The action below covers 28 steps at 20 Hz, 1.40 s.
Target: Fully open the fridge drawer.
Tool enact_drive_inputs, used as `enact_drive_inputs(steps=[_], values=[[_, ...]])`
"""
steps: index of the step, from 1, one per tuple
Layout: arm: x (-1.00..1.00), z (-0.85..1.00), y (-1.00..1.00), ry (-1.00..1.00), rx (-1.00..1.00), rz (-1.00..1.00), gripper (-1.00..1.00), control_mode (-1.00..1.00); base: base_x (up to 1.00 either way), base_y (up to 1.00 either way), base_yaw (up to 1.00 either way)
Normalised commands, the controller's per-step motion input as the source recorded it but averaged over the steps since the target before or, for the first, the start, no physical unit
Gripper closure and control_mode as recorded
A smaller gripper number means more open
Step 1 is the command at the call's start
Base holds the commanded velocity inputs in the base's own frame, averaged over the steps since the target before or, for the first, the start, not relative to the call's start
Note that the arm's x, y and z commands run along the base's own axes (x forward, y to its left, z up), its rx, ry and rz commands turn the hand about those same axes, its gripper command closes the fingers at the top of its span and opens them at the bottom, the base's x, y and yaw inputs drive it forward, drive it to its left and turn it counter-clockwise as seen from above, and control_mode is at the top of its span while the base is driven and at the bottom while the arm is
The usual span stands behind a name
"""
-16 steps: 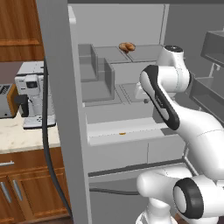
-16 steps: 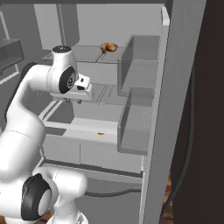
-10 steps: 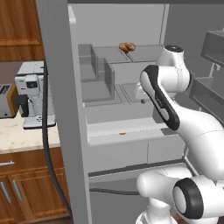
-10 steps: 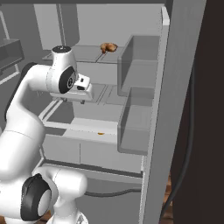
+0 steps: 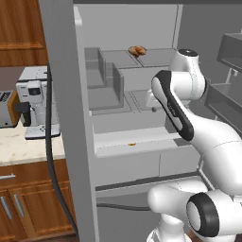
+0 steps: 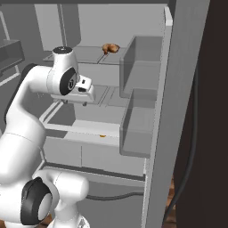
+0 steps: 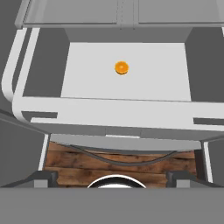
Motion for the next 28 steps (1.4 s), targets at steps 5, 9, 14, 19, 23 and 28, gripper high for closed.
enact_drive_inputs(steps=[5,9,14,19,23,28], values=[[0.00,0.00,0.00,0.00,0.00,0.00,-1.00,1.00,-0.21,0.00,0.00],[0.00,0.00,0.00,0.00,0.00,0.00,-1.00,1.00,-0.29,0.00,0.00],[0.00,0.00,0.00,0.00,0.00,0.00,-1.00,1.00,-0.35,0.00,0.00],[0.00,0.00,0.00,0.00,0.00,0.00,-1.00,1.00,-0.31,0.00,0.00],[0.00,0.00,0.00,0.00,0.00,0.00,-1.00,1.00,-0.28,-0.01,0.00],[0.00,0.00,0.00,0.00,0.00,0.00,-1.00,1.00,-0.27,0.00,0.00]])
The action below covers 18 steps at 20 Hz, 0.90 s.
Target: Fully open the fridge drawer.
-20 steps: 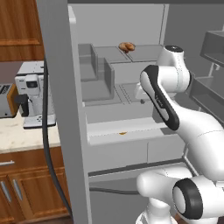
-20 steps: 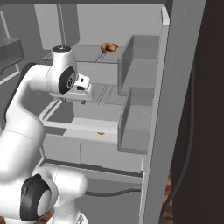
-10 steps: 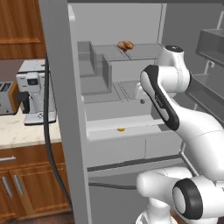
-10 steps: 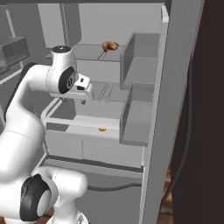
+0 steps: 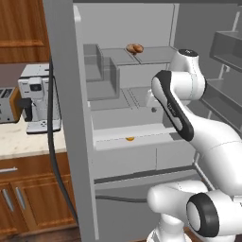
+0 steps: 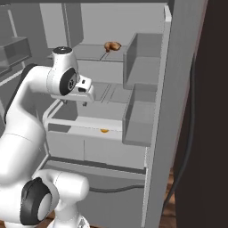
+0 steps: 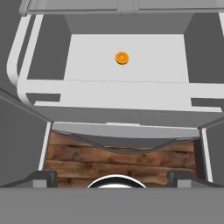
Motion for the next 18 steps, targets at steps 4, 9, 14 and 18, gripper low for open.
enact_drive_inputs(steps=[4,9,14,18], values=[[0.00,0.00,0.00,0.00,0.00,0.00,-1.00,1.00,-0.28,0.00,0.00],[0.00,0.00,0.00,0.00,0.00,0.00,-1.00,1.00,-0.30,0.00,0.00],[-0.11,0.00,0.00,0.02,0.00,0.00,-1.00,-1.00,-0.05,0.00,0.00],[-0.08,0.00,0.00,0.00,0.00,0.00,-1.00,-1.00,0.00,0.00,0.00]])
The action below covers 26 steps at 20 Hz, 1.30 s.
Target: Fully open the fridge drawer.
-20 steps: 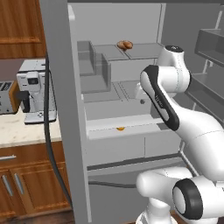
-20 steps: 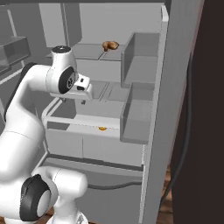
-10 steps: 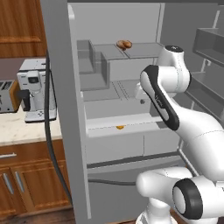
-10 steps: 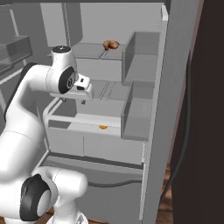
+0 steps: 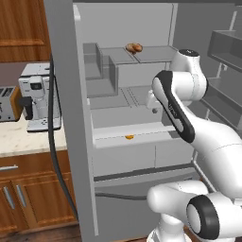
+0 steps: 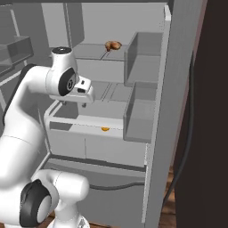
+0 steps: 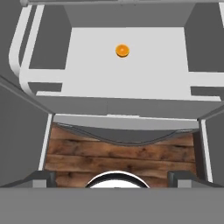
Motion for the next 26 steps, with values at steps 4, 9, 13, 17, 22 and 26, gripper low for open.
enact_drive_inputs(steps=[4,9,13,17,22,26], values=[[-0.04,0.00,0.00,0.00,0.00,0.00,-1.00,-1.00,0.00,0.00,0.00],[0.17,-0.04,0.00,0.00,0.00,0.00,-1.00,-1.00,0.00,0.00,0.00],[0.48,-0.16,0.00,-0.01,0.00,0.00,-1.00,-1.00,0.00,0.00,0.00],[0.44,-0.28,0.00,-0.04,0.00,0.00,-1.00,-1.00,0.00,0.00,0.00],[0.35,-0.42,0.00,0.00,0.00,0.00,-1.00,-1.00,0.00,0.00,0.00],[0.21,-0.46,0.00,0.00,0.00,0.00,-1.00,-1.00,0.00,0.00,0.00]])
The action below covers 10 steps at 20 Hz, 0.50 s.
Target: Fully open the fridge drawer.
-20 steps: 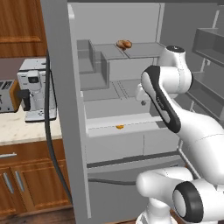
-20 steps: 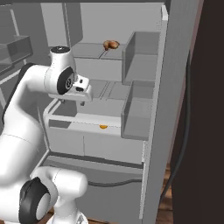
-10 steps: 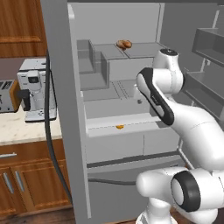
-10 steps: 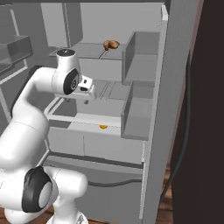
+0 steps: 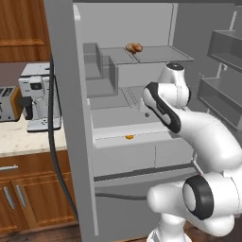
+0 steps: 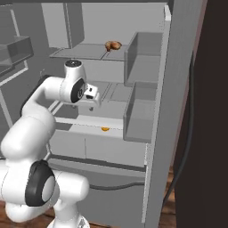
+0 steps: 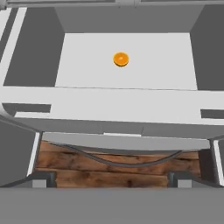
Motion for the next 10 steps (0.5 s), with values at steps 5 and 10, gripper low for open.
enact_drive_inputs(steps=[5,10], values=[[0.29,-0.44,0.01,0.00,0.00,0.00,-1.00,-1.00,0.00,0.00,0.00],[0.32,-0.44,0.06,0.00,0.00,0.00,-1.00,-1.00,0.00,0.00,0.00]])
